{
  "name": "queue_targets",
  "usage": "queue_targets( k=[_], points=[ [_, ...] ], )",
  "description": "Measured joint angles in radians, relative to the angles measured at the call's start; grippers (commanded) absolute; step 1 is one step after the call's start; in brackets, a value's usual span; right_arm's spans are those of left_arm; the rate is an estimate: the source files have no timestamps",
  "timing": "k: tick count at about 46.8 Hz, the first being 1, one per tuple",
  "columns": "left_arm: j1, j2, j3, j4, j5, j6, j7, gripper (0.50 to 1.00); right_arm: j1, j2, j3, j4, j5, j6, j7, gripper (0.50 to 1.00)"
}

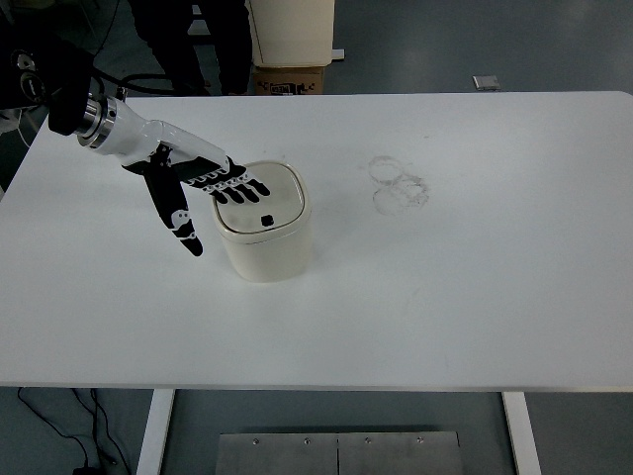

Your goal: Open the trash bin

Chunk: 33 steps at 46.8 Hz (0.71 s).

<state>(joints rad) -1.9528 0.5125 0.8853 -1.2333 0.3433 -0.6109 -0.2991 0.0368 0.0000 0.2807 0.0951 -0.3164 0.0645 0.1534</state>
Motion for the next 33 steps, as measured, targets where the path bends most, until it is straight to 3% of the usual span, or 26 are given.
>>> queue_targets(
  k=[33],
  points=[
    [0.021,-0.046,-0.008,0.001,0.000,0.000,0.001,1.000,-0.001,0.000,0.000,0.000,0.000,0.000,0.000,0.991]
  ],
)
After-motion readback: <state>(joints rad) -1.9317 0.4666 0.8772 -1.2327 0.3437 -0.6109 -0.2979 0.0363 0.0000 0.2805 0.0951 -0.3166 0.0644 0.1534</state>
